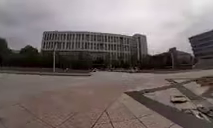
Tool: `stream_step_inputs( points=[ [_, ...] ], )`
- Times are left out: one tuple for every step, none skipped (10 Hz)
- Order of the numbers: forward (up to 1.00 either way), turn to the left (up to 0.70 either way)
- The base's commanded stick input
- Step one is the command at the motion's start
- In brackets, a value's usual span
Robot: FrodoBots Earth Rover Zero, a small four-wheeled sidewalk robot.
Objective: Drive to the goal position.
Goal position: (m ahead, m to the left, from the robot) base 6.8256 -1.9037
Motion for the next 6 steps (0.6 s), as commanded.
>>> stream_step_inputs(
  points=[
    [0.70, 0.00],
    [0.70, 0.00],
    [0.70, 0.00],
    [0.70, 0.00],
    [0.70, 0.00],
    [0.70, 0.00]
  ],
)
